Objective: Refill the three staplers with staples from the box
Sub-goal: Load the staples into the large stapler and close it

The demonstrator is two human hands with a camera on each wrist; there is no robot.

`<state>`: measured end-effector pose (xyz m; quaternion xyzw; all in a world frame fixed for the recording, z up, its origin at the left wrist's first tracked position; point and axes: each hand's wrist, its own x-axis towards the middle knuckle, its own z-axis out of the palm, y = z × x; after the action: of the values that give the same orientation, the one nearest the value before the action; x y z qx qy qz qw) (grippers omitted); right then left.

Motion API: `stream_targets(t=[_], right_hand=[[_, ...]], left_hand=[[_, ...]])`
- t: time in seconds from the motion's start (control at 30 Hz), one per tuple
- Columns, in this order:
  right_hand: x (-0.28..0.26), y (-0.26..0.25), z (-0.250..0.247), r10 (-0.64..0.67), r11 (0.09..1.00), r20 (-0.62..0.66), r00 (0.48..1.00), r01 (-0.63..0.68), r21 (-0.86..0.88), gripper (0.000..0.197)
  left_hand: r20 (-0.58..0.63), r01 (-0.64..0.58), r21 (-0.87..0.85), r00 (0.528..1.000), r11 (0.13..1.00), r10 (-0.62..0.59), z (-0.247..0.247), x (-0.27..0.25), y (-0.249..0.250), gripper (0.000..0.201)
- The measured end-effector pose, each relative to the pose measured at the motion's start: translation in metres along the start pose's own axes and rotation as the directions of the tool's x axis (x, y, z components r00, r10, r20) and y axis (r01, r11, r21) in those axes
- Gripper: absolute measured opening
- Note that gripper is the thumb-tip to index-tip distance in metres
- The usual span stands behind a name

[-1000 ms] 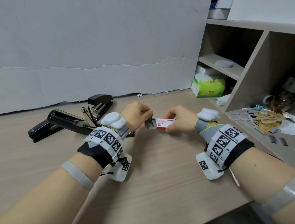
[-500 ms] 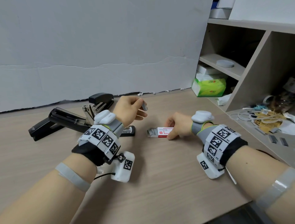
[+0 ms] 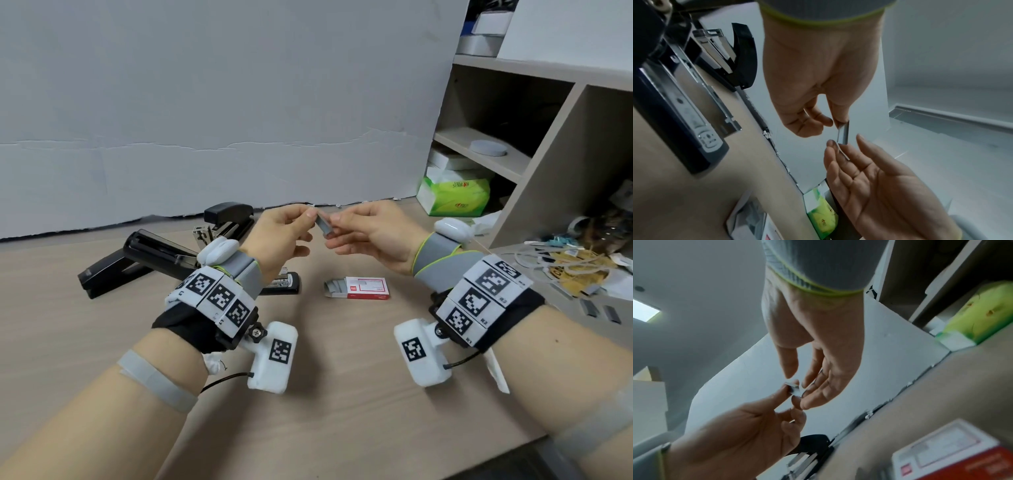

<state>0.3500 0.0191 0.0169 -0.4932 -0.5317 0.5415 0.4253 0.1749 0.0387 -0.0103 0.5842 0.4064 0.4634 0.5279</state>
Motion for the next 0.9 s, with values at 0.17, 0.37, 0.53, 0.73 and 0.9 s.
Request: stream_targets(t=[0.17, 0.37, 0.53, 0.73, 0.9], right_hand=[[0.007, 0.000, 0.019, -0.006, 0.986, 0.057, 0.998, -0.003, 0.169, 0.009], [0.024, 0.001, 0.046, -0.032, 0.995, 0.109, 0.994, 0.022, 0.097, 0.013], [0.044, 0.015, 0.073, -0.097, 0.917, 0.094, 0.991, 0.126, -0.379, 0.014], [0.063, 0.026, 0.099, -0.076, 0.763, 0.140, 0.987, 0.148, -0.630, 0.020], [0.070, 0.028, 0.111, -0.026, 0.678, 0.189, 0.982, 0.156, -0.718, 0.012]], left_hand=[[-0.027, -0.034, 0.017, 0.999, 0.999, 0.034, -0.016, -0.010, 0.003, 0.019], [-0.188, -0.111, 0.068, 0.975, 0.991, 0.122, -0.046, -0.018, 0.013, 0.011], [-0.410, -0.277, 0.121, 0.861, 0.953, 0.302, -0.094, -0.027, 0.039, 0.011], [-0.755, -0.177, 0.315, 0.548, 0.932, 0.359, -0.164, -0.039, 0.025, 0.023], [-0.838, -0.012, 0.253, 0.496, 0.967, 0.225, -0.184, -0.040, -0.006, 0.027]])
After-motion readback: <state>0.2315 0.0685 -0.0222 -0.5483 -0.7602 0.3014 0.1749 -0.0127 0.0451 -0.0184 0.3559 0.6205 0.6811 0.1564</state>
